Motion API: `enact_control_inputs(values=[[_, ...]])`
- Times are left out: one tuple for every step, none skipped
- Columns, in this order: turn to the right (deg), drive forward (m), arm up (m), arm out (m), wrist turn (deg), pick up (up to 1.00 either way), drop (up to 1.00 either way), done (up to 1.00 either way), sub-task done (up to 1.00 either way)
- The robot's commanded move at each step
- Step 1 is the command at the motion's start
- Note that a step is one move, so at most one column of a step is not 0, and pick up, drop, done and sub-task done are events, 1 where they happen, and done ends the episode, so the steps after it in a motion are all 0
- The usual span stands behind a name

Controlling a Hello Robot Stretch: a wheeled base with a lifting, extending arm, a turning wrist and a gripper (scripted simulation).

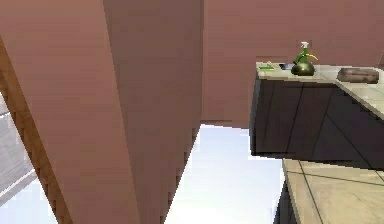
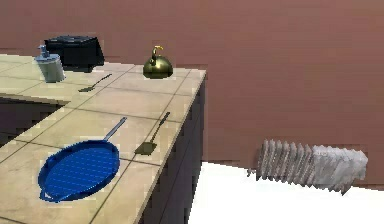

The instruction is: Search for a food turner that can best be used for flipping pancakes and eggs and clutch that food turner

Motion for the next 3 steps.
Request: enact_control_inputs(values=[[0.0,0.00,0.38,0.00,0.0,0.00,0.00,0.00,0.00],[0.0,0.00,0.00,0.26,0.0,0.00,0.00,0.00,0.00],[0.0,0.00,0.00,0.00,45.0,0.00,0.00,0.00,0.00]])
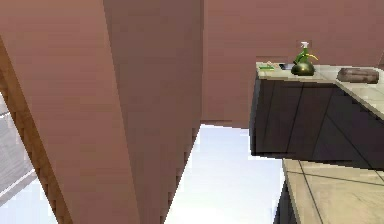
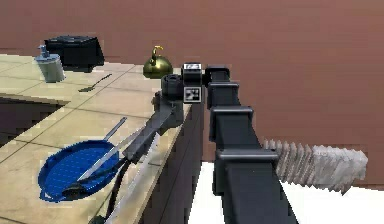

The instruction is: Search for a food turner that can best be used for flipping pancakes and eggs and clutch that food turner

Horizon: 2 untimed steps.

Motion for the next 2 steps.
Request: enact_control_inputs(values=[[0.0,0.00,0.00,0.00,45.0,0.00,0.00,0.00,0.00],[0.0,0.00,0.00,0.00,45.0,0.00,0.00,0.00,0.00]])
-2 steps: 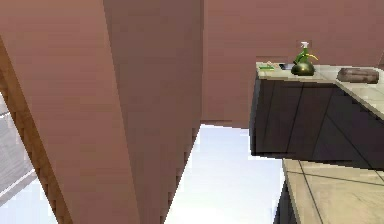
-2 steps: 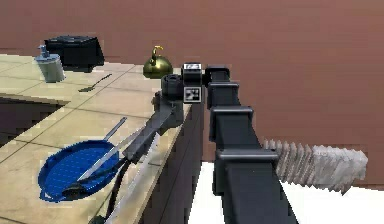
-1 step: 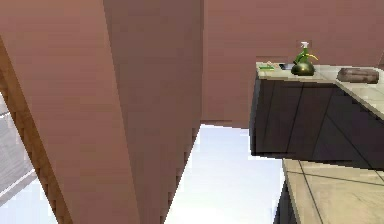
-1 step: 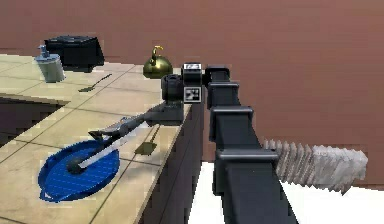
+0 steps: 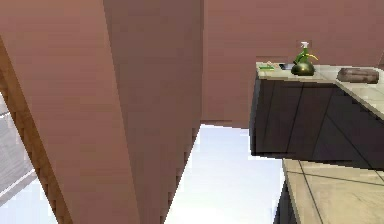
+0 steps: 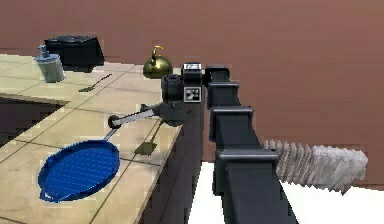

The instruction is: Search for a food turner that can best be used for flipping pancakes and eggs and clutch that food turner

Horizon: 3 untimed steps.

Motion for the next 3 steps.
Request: enact_control_inputs(values=[[0.0,0.00,0.00,0.00,12.0,0.00,0.00,0.00,0.00],[0.0,0.00,-0.14,0.00,0.0,0.00,0.00,0.00,0.00],[0.0,0.00,0.00,0.00,0.0,1.00,0.00,0.00,0.00]])
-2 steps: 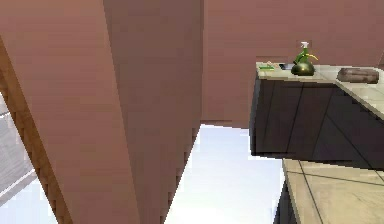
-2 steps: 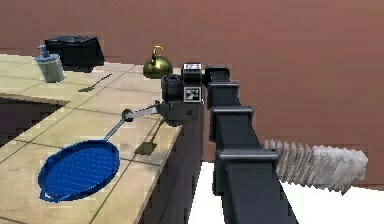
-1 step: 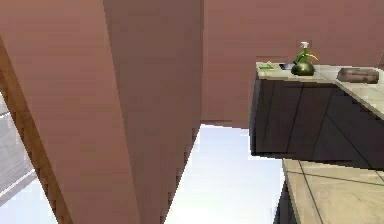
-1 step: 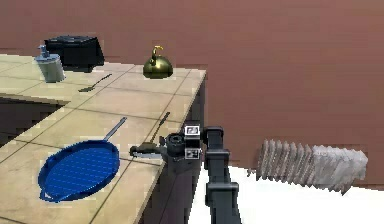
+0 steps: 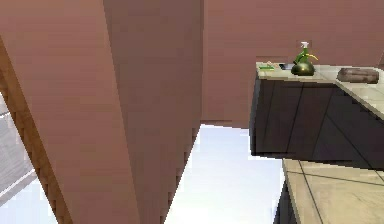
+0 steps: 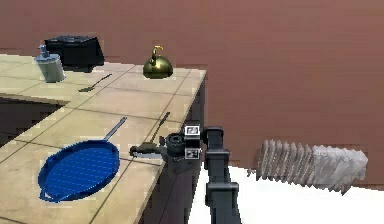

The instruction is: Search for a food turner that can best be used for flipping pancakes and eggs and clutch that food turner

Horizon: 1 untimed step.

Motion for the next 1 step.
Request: enact_control_inputs(values=[[0.0,0.00,0.10,0.00,0.0,0.00,0.00,0.00,0.00]])
